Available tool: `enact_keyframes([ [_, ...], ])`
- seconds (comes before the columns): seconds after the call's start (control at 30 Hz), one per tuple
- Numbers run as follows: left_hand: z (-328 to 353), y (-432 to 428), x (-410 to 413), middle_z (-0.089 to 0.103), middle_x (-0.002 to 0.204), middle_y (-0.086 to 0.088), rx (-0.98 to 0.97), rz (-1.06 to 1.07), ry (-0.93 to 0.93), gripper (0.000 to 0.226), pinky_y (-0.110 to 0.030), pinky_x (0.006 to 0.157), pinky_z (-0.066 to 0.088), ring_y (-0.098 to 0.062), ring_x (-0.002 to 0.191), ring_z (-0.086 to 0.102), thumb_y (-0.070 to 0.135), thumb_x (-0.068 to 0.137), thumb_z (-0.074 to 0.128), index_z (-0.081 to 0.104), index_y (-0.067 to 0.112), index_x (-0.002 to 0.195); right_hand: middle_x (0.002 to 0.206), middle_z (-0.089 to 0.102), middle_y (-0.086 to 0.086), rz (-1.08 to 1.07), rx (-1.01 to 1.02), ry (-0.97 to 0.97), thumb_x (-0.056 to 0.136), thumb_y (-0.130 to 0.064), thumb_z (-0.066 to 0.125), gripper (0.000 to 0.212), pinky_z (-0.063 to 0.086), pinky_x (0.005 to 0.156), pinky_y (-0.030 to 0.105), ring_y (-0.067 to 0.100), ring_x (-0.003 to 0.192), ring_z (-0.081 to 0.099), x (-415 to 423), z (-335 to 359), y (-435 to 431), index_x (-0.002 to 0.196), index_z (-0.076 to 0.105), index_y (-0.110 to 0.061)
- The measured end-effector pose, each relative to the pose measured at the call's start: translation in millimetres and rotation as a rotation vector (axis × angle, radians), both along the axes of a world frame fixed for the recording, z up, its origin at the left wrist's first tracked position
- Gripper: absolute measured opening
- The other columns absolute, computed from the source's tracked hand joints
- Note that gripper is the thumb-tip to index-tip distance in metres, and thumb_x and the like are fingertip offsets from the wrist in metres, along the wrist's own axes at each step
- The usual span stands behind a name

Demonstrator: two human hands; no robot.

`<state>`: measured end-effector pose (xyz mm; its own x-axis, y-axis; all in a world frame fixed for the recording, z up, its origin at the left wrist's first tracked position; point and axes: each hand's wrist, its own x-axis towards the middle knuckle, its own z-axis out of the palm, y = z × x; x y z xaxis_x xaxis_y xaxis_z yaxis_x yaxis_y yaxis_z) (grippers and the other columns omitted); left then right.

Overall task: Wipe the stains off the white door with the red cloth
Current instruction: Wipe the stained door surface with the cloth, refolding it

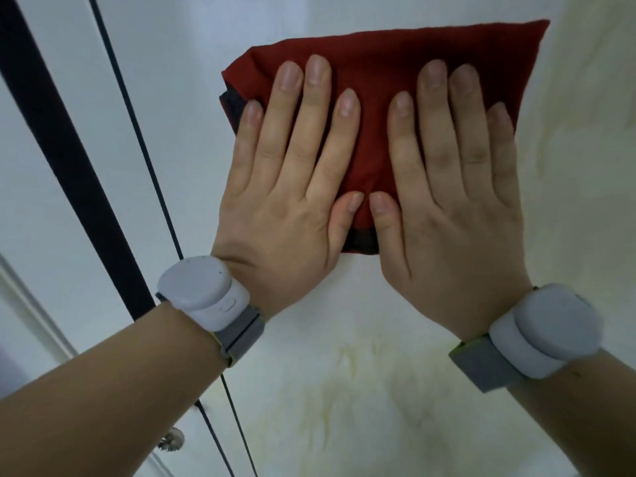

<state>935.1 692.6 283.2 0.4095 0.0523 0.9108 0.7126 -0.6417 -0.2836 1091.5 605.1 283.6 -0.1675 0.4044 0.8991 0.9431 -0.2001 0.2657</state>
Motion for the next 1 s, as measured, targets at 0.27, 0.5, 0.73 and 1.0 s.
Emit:
enact_keyframes([
  [0.27,-60,1,-4,0.009,0.165,-0.018,-0.02,0.018,0.07,0.066,-0.053,0.128,0.007,-0.043,0.155,0.013,0.038,0.108,0.036,0.014,0.004,0.16,0.163,0.008,0.014,0.088,-0.042,0.059,0.104,-0.032,0.045,0.065,0.006,0.127,0.048,0.031,0.154,0.01,-2,-58,-4,0.158,0.02,-0.006],
  [0.5,-113,-2,-13,0.002,0.168,-0.016,-0.08,0.06,0.172,0.073,-0.05,0.129,0.0,-0.032,0.16,-0.007,0.041,0.108,0.038,0.003,0.01,0.164,0.166,0.006,0.012,0.081,-0.1,0.055,0.104,-0.036,0.047,0.07,0.005,0.127,0.047,0.031,0.157,0.006,-1,-114,-8,0.159,0.015,-0.008],
  [0.73,-91,-46,-21,0.043,0.156,-0.025,-0.186,-0.039,0.096,0.049,-0.057,0.113,0.04,-0.044,0.143,0.043,0.025,0.102,0.059,0.056,0.0,0.144,0.167,0.015,0.016,0.145,-0.253,0.143,0.102,-0.027,0.047,0.064,0.015,0.126,0.051,0.033,0.156,0.015,-10,-107,-35,0.158,0.026,-0.006],
  [1.0,-37,-61,0,0.068,0.109,-0.011,-0.277,-0.1,-0.014,0.037,-0.039,0.079,0.037,-0.032,0.092,0.057,0.033,0.085,0.081,0.067,0.008,0.11,0.122,0.051,0.015,0.444,-0.172,0.542,0.092,-0.001,0.05,0.041,0.037,0.1,0.02,0.03,0.112,0.05,-3,-67,-66,0.132,0.062,0.0],
])
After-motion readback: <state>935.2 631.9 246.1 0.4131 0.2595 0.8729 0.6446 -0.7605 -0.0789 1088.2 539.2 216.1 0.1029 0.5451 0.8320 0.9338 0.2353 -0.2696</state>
